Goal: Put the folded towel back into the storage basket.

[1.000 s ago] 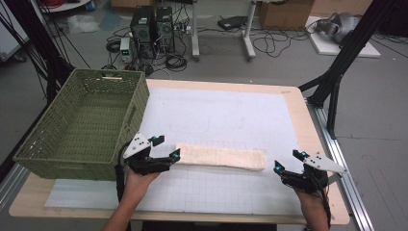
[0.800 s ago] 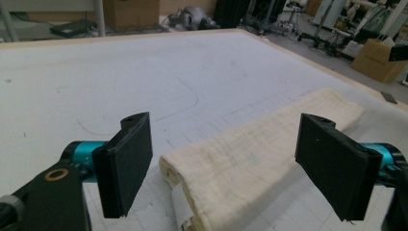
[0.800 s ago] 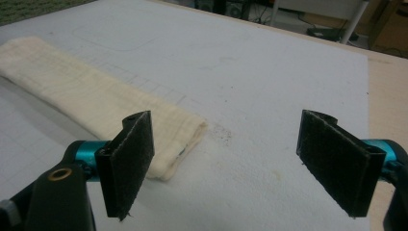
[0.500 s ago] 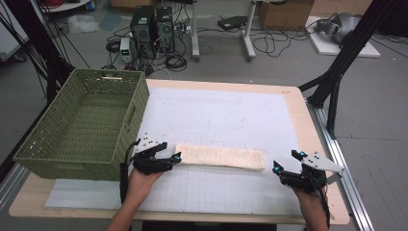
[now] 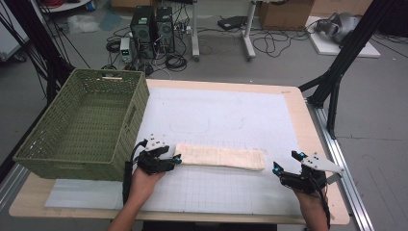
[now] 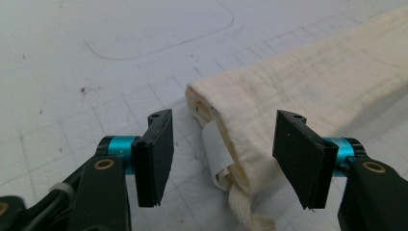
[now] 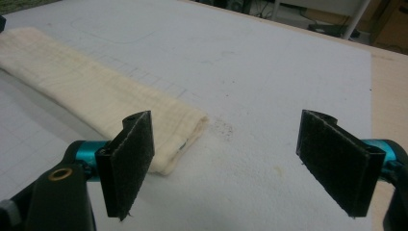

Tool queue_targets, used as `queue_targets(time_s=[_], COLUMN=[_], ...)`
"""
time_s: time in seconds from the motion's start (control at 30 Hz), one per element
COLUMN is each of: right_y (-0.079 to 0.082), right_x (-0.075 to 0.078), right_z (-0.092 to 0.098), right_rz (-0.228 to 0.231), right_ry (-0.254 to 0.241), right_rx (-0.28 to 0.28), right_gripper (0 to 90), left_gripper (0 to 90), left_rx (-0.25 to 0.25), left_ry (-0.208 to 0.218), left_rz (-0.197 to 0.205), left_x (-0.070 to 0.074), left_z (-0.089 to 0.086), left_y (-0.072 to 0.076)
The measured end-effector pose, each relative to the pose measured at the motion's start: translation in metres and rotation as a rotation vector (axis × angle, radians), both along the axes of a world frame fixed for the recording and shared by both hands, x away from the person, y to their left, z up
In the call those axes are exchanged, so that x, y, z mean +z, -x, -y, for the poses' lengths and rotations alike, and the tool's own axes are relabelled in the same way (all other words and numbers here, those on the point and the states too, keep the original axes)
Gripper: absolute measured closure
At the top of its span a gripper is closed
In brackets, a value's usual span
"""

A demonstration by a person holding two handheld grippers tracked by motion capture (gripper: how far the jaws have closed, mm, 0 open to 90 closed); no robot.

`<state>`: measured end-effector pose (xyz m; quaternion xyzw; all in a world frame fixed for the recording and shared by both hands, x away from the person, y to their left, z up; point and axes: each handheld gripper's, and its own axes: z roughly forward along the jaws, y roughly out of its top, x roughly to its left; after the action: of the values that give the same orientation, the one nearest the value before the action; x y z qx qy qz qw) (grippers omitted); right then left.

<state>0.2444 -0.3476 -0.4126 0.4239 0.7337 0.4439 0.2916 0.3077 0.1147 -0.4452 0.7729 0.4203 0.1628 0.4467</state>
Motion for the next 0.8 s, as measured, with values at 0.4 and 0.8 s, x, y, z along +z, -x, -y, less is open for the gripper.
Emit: queue_targets(time_s=[0.4,0.8], right_y=[-0.0014,-0.0015], right_x=[-0.0010,-0.0006], right_z=[-0.0016,-0.0023], right_rz=[-0.008,-0.003], right_ry=[0.005,0.005], right_rx=[0.006,0.012], right_gripper=[19.3,19.3], left_gripper=[61.3,82.2], left_rx=[-0.061,-0.104], left_ry=[-0.051,-0.066], left_rz=[-0.042,-0.028], left_x=[-0.0056,-0.0039], left_z=[0.0056,0.0066], left_y=[-0.0005,0.0005])
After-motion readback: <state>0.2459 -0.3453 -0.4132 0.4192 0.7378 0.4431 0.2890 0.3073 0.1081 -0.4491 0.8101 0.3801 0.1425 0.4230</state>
